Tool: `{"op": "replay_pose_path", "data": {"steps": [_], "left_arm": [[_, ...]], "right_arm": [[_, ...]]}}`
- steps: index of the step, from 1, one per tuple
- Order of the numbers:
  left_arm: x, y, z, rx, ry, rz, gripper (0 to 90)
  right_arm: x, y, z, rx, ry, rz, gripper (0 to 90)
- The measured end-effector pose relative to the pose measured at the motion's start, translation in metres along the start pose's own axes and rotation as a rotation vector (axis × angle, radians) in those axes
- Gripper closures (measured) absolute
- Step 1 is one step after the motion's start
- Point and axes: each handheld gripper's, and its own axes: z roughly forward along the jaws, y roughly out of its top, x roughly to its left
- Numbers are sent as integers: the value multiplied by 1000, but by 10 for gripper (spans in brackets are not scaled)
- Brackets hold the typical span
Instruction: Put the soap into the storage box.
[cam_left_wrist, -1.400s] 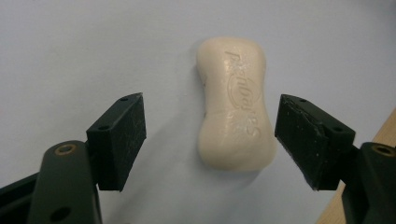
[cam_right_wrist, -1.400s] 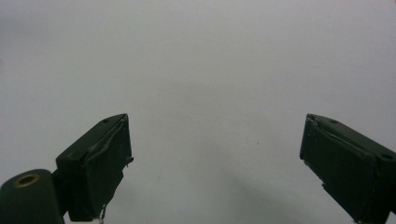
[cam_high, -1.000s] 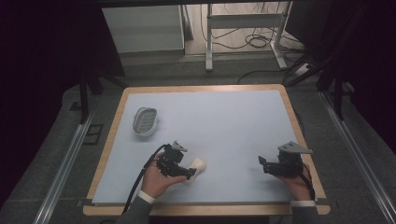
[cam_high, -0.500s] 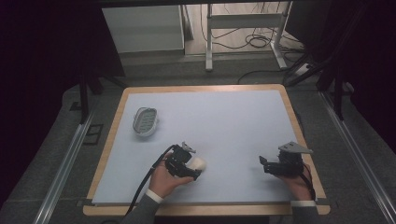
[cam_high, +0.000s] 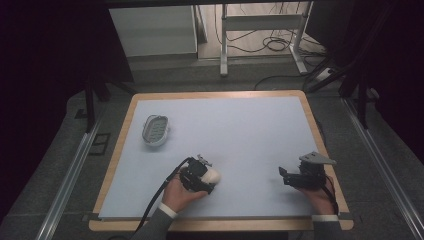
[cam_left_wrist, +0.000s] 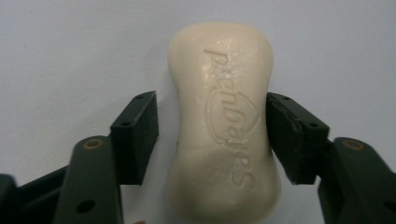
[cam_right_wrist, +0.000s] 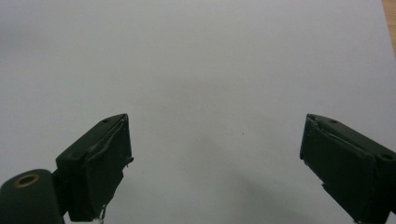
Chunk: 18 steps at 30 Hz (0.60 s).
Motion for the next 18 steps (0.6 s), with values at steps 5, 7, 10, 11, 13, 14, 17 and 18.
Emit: {"op": "replay_pose_path", "data": {"steps": [5, 7, 10, 11, 13, 14, 17, 18], "left_arm": [[-3, 0, 0, 4, 1, 17, 446], [-3, -1, 0, 1, -2, 18, 479], [-2, -1, -1, -1, -9, 20, 489], [-2, -1, -1, -1, -9, 20, 490], [-1, -1, -1, -1, -13, 20, 490], [0, -1, -2, 0, -17, 19, 491], [2, -2, -3, -3, -27, 20, 491], [3, -2, -4, -5, -31, 16, 491]], "right_arm": [[-1, 0, -1, -4, 4, 13, 86], [-1, 1, -2, -7, 3, 15, 86], [-1, 1, -2, -12, 0, 17, 86], [-1, 1, -2, -12, 0, 17, 86], [-2, 1, -2, -11, -1, 18, 86], [-2, 0, -2, -14, -4, 23, 86], [-3, 0, -3, -16, -6, 24, 86], [-3, 0, -3, -15, -5, 24, 86]]}}
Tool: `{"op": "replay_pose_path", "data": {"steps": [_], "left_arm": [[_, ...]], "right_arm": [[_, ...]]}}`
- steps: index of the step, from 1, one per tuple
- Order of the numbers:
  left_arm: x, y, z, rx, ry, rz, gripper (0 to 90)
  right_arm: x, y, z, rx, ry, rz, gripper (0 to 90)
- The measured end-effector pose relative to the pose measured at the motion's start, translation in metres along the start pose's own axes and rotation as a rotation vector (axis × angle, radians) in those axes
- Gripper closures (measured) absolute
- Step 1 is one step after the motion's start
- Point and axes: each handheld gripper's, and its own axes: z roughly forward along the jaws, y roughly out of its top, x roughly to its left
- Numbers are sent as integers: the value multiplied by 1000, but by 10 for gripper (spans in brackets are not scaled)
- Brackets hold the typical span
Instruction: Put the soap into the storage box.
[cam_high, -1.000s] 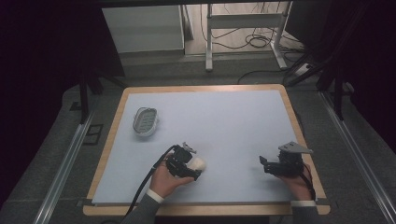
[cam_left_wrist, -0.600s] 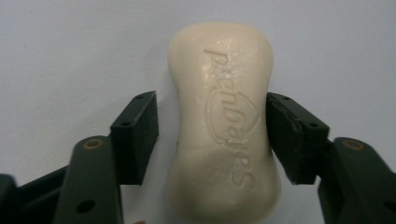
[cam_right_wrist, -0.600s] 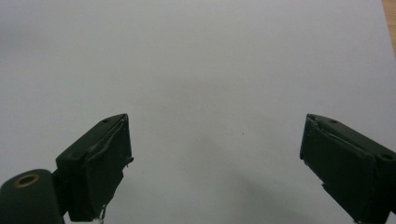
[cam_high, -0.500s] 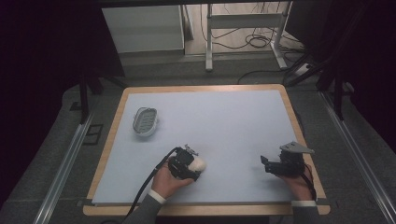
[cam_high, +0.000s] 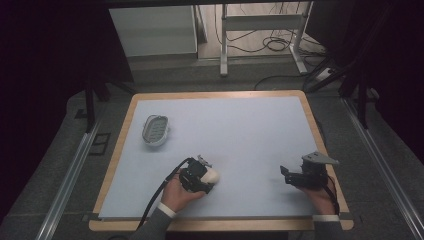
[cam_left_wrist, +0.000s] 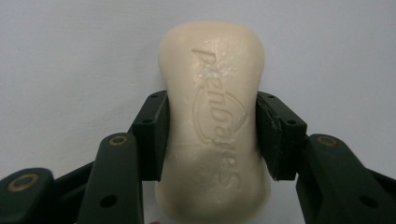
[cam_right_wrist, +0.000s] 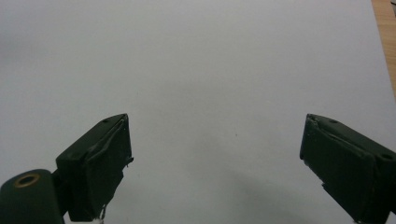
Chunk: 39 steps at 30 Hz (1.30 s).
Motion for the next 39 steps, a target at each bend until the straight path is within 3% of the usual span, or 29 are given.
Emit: {"op": "replay_pose_path", "data": {"steps": [24, 39], "left_arm": [[16, -2, -21, -54, -34, -21, 492], [33, -3, -37, -90, -12, -49, 493]], "right_arm": [[-2, -1, 0, -1, -13, 5, 86], [-3, -1, 1, 5, -18, 6, 86]]}}
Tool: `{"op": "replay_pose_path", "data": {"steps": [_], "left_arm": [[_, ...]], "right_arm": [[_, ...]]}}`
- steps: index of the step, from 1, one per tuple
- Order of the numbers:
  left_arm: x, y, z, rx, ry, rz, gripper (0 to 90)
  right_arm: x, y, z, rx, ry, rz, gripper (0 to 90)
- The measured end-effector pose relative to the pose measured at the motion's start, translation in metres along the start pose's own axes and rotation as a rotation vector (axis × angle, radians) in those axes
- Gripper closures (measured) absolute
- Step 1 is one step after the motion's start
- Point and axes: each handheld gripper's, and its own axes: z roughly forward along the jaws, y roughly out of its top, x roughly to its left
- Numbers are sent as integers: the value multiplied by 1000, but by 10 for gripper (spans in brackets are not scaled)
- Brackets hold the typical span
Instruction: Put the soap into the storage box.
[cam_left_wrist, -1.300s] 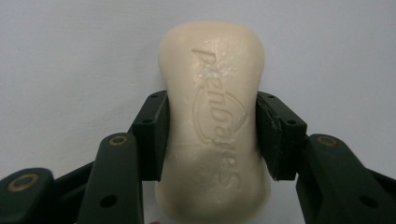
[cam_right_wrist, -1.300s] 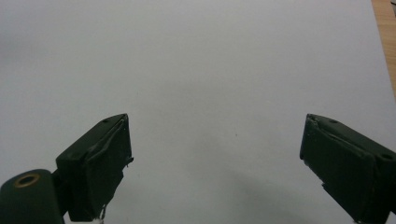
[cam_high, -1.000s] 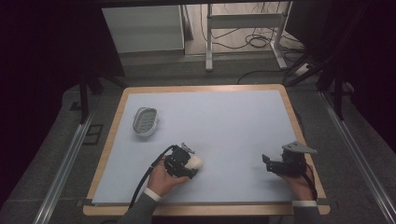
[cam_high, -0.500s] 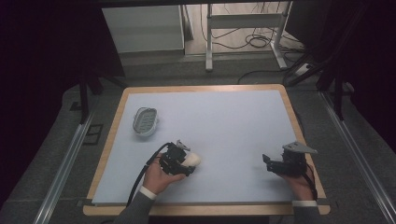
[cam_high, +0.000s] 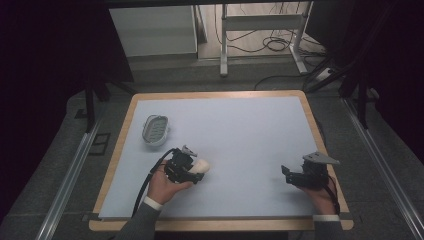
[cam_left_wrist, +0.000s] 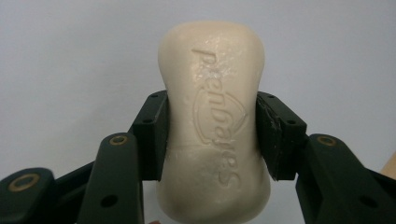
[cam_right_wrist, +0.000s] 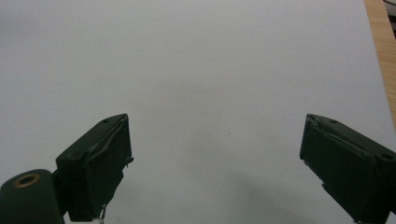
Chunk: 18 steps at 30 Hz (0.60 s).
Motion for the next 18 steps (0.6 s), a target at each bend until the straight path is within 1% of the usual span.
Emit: {"op": "replay_pose_path", "data": {"steps": [3, 6, 12, 17, 18], "left_arm": [[4, 0, -4, -3, 0, 1, 493], [7, 0, -9, -14, -8, -3, 493], [14, 0, -14, -15, -2, -11, 492], [20, -1, -17, -25, 5, -28, 493], [22, -1, -18, -21, 5, -25, 493]], "right_arm": [[0, 0, 0, 0, 1, 2, 86], [0, 0, 0, 0, 0, 2, 86], [0, 0, 0, 0, -3, 3, 86], [-1, 0, 0, 1, -6, 3, 86], [-1, 0, 0, 1, -5, 3, 86]]}}
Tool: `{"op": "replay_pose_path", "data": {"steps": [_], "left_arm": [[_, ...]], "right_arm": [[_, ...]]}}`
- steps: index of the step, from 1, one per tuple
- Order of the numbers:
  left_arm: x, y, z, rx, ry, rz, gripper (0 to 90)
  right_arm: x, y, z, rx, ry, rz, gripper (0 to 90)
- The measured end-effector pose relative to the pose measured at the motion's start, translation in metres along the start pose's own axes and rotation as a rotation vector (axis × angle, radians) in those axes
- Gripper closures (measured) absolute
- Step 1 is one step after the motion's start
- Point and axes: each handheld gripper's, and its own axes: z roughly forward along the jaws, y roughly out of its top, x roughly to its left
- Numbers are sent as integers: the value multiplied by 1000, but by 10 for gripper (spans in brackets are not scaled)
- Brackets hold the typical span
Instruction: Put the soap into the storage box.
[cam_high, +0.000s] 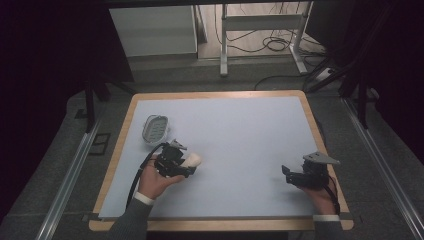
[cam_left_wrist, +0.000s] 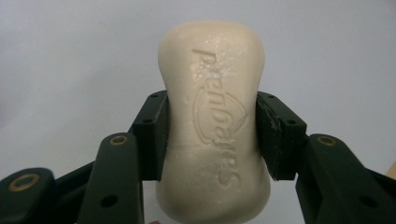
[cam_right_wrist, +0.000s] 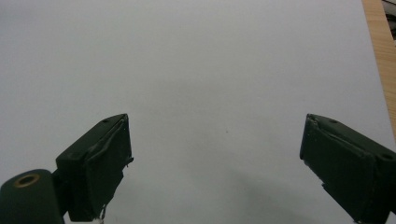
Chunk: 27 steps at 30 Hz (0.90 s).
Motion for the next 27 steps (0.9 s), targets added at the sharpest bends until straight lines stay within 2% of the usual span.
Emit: {"op": "replay_pose_path", "data": {"steps": [7, 27], "left_arm": [[9, 0, -5, 5, 17, -12, 493], [23, 3, -14, 9, 38, -24, 493]], "right_arm": [[1, 0, 1, 3, 0, -3, 86], [1, -1, 2, 6, -1, -3, 86]]}}
